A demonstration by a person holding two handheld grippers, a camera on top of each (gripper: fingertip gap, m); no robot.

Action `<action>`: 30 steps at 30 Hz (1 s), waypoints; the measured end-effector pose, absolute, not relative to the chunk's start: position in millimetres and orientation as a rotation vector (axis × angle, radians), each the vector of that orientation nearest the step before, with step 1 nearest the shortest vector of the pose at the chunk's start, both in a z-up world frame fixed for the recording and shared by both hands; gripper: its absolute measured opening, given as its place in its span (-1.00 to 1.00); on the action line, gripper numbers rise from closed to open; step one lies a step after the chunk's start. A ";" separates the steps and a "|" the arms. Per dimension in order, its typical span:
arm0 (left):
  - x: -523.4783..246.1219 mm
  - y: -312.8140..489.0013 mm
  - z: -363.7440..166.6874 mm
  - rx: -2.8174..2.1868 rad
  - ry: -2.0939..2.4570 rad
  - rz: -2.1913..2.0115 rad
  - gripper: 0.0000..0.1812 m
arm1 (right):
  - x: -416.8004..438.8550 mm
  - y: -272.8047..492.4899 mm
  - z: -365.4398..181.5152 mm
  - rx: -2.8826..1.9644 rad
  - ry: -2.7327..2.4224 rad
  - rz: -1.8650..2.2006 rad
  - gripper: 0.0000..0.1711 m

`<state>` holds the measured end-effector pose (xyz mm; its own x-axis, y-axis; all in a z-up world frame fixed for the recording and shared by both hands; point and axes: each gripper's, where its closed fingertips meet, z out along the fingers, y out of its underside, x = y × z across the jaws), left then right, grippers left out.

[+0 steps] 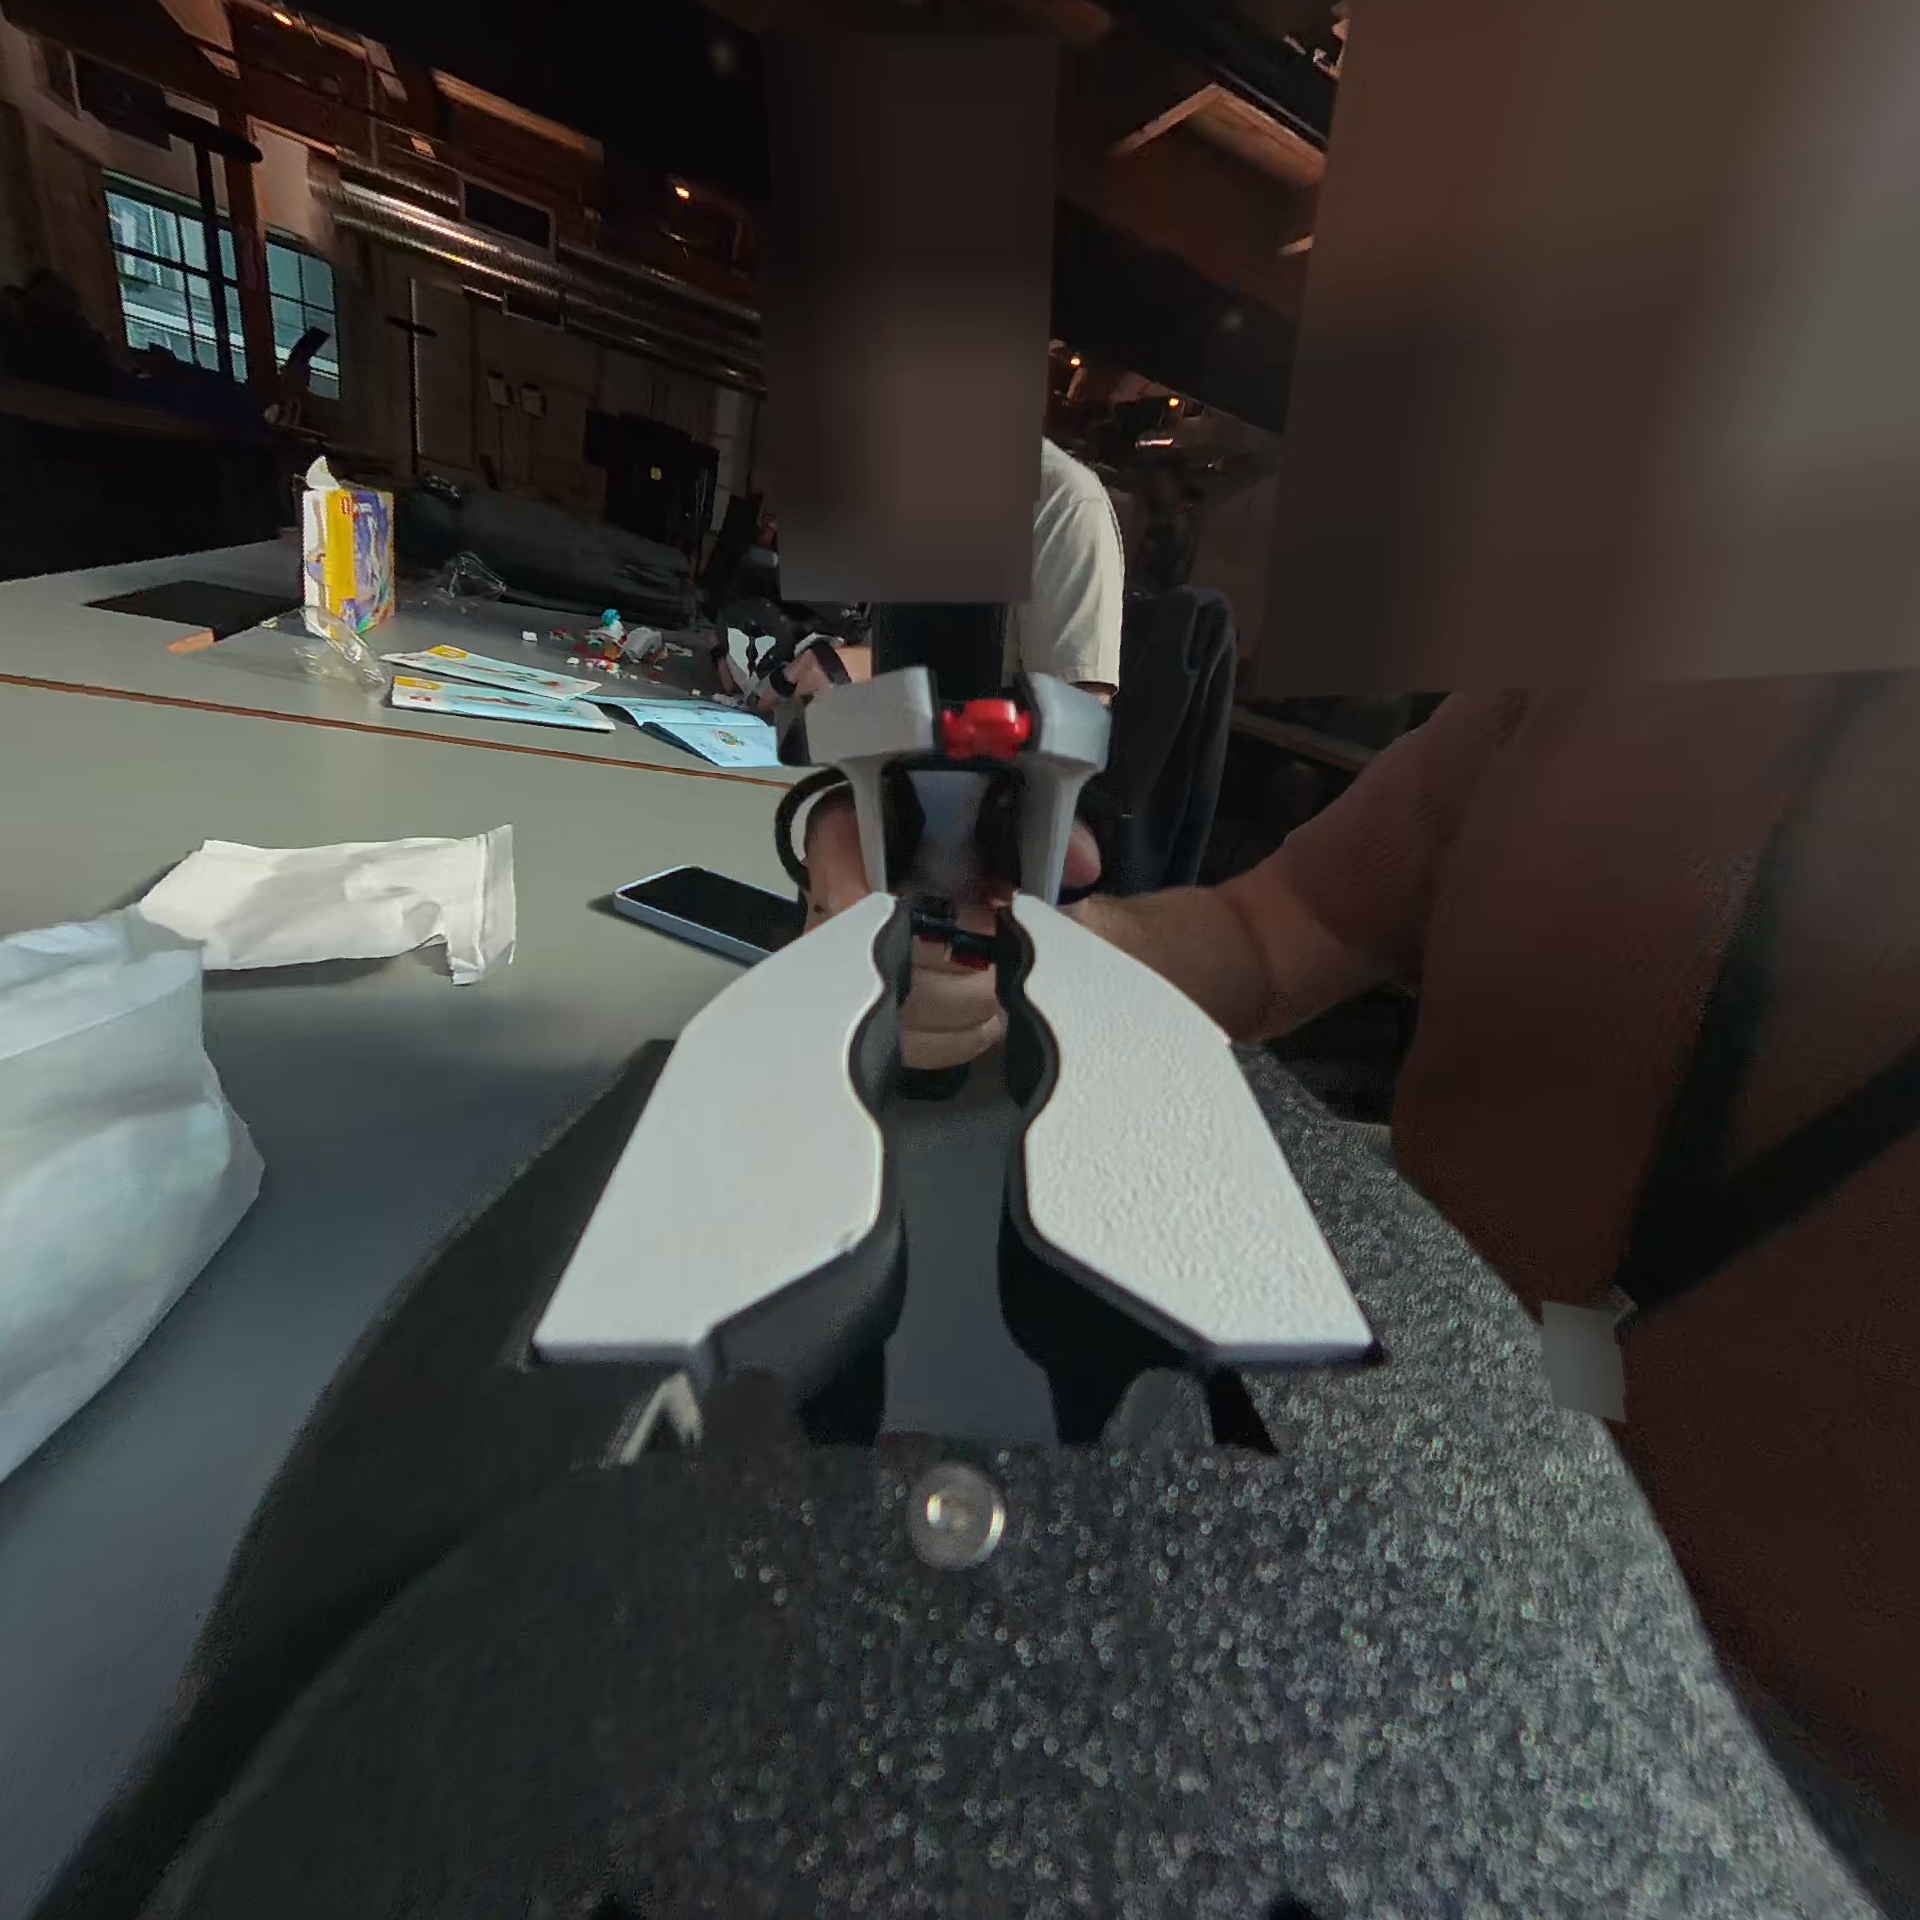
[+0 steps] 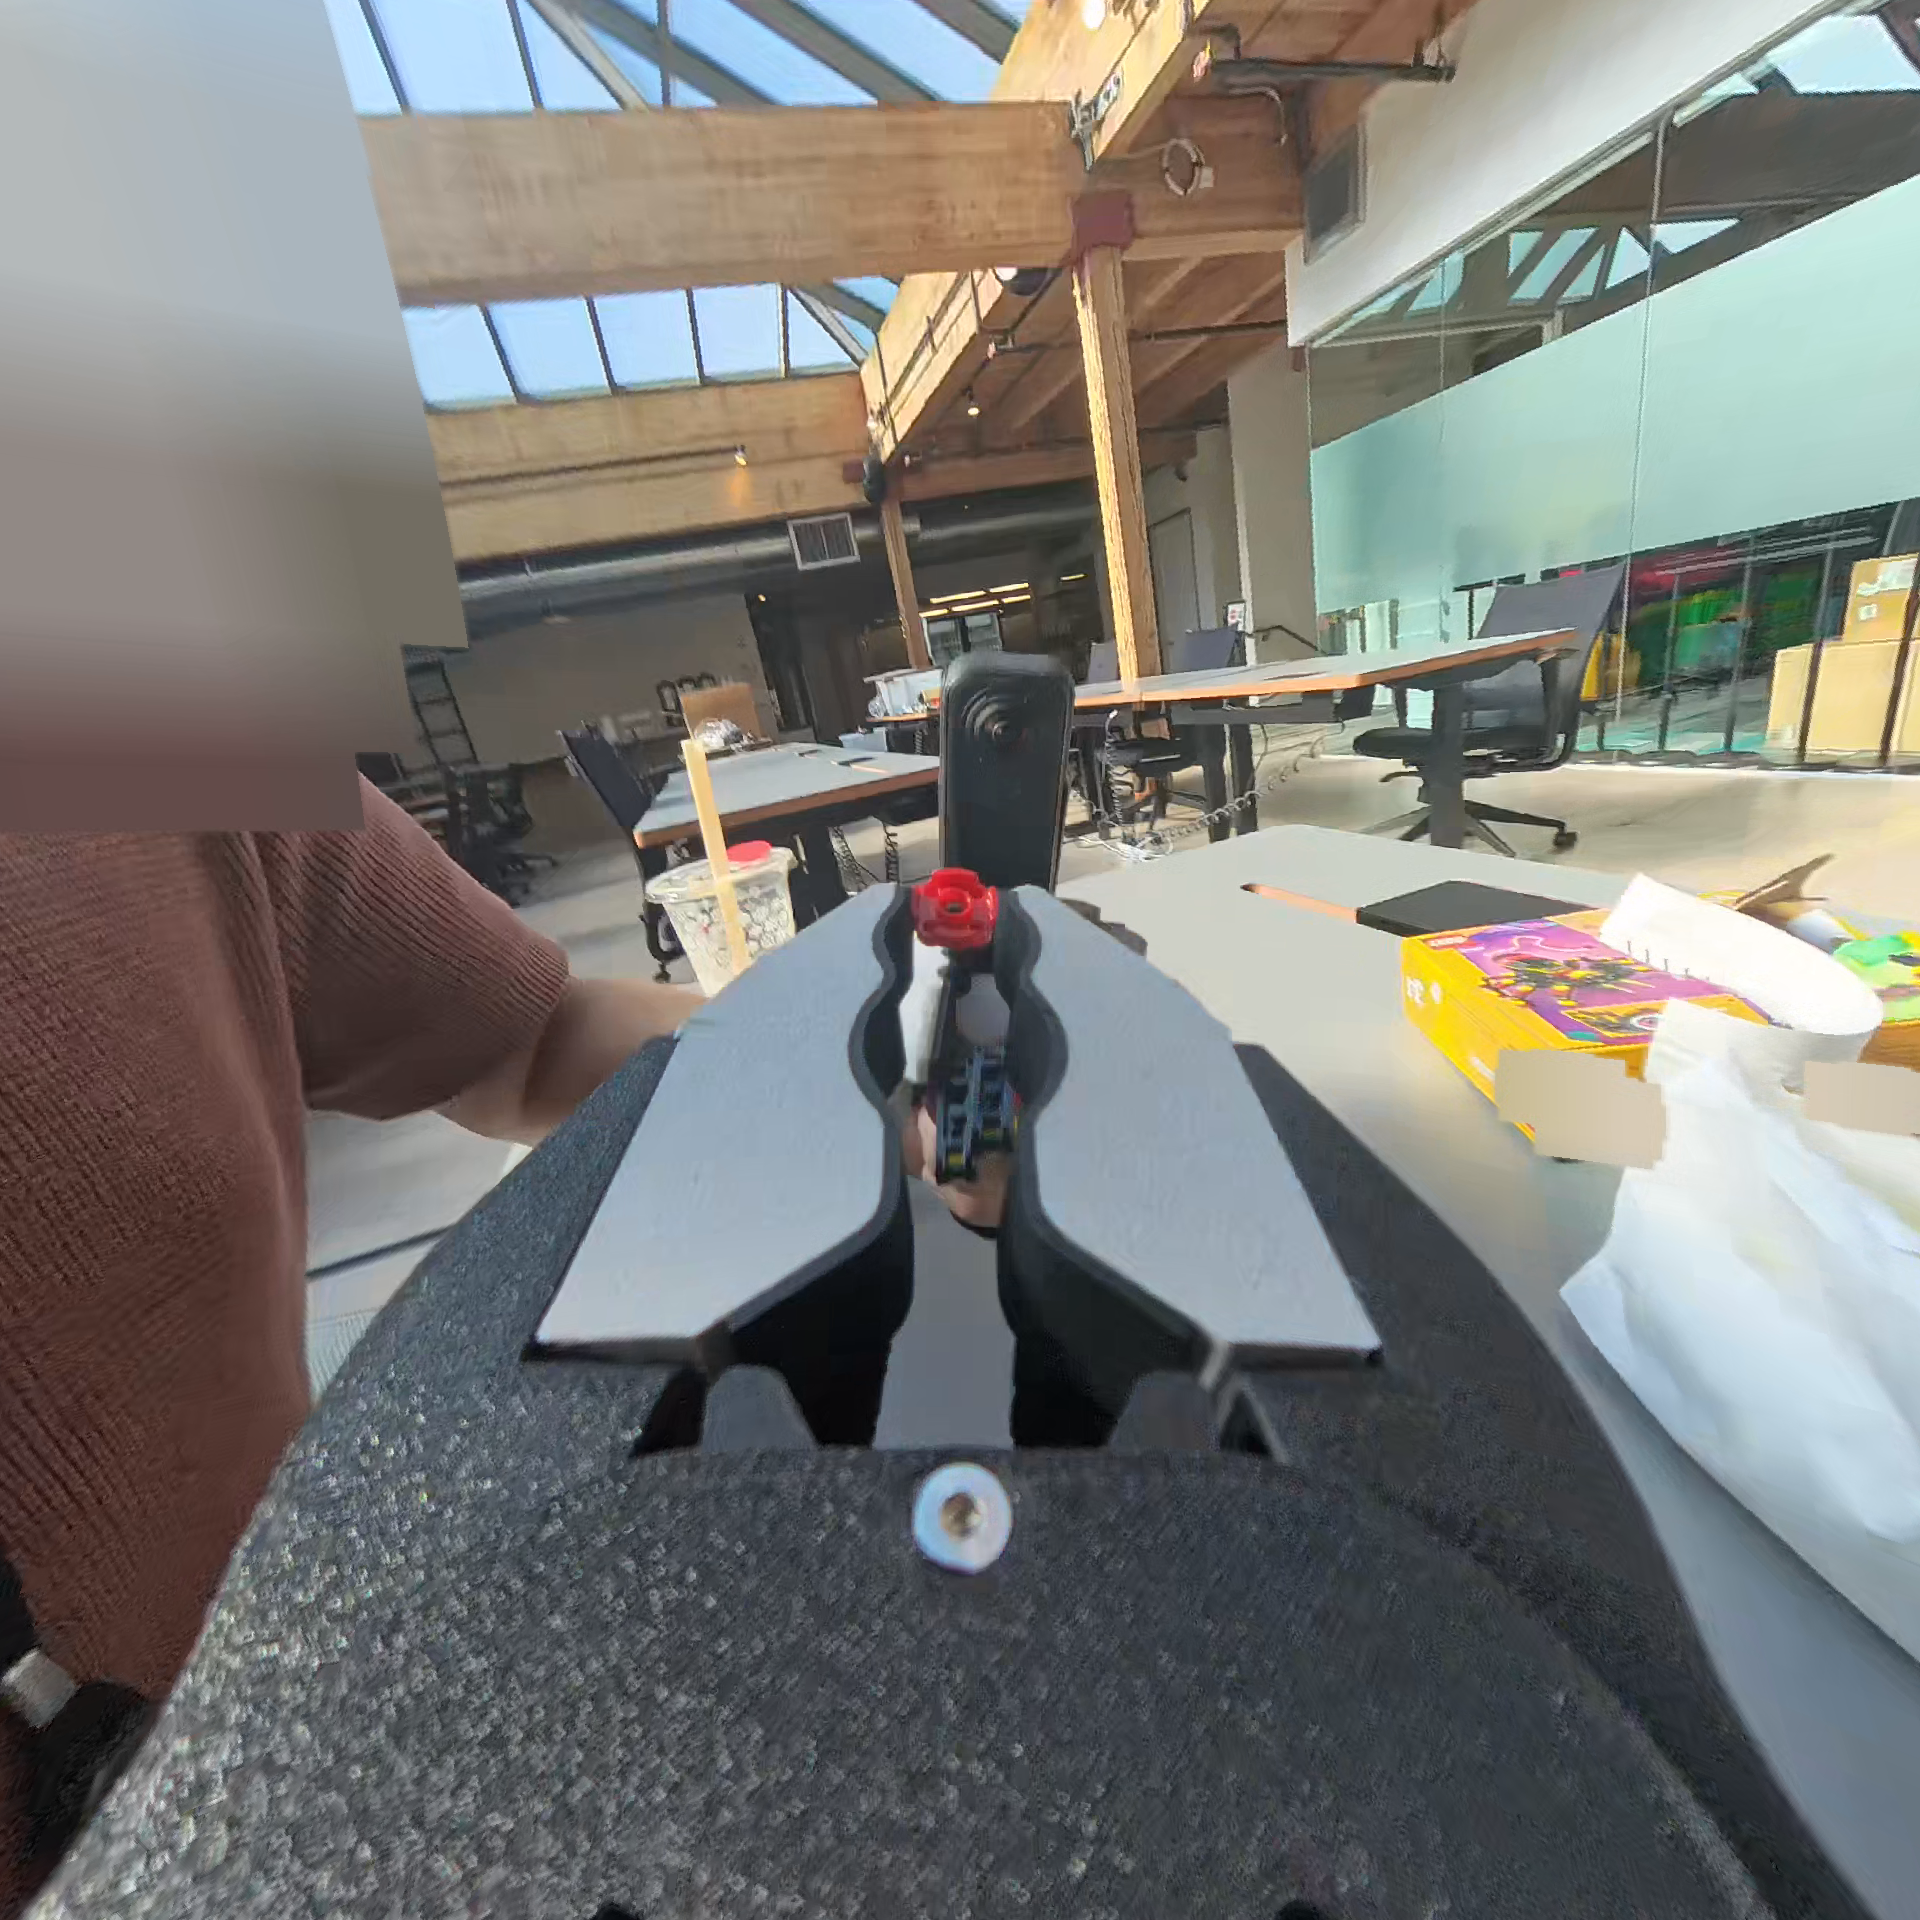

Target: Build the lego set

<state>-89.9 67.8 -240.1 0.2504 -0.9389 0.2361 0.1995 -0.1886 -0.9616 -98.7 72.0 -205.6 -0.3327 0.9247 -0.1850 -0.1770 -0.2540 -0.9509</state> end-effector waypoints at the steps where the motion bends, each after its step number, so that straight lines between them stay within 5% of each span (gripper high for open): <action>1: -85.6 66.4 -243.6 -1.351 0.763 -1.244 -0.83 | -96.2 78.7 -200.8 -1.044 -1.106 1.753 -0.83; 8: -102.0 79.9 -236.3 -1.403 0.758 -1.048 -0.83 | -92.4 115.3 -214.5 -1.180 -1.041 1.610 -0.83; 17: -152.2 117.7 -240.4 -1.451 0.574 -0.670 -0.83 | -122.4 226.1 -248.3 -1.561 -1.316 0.859 -0.82; 24: -207.2 135.4 -248.8 -1.411 0.415 -0.182 -0.83 | -152.4 243.8 -286.1 -1.775 -1.479 0.922 -0.81; 30: -179.4 129.0 -253.4 -1.381 0.606 -0.136 -0.83 | -152.4 243.7 -286.3 -1.803 -1.488 0.976 -0.68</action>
<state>-179.4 129.0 -253.4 0.8412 -0.4341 -0.3223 -0.2549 0.2073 -0.9445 -152.4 243.7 -286.3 0.1012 0.9813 -0.1638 0.5411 -0.1925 -0.8186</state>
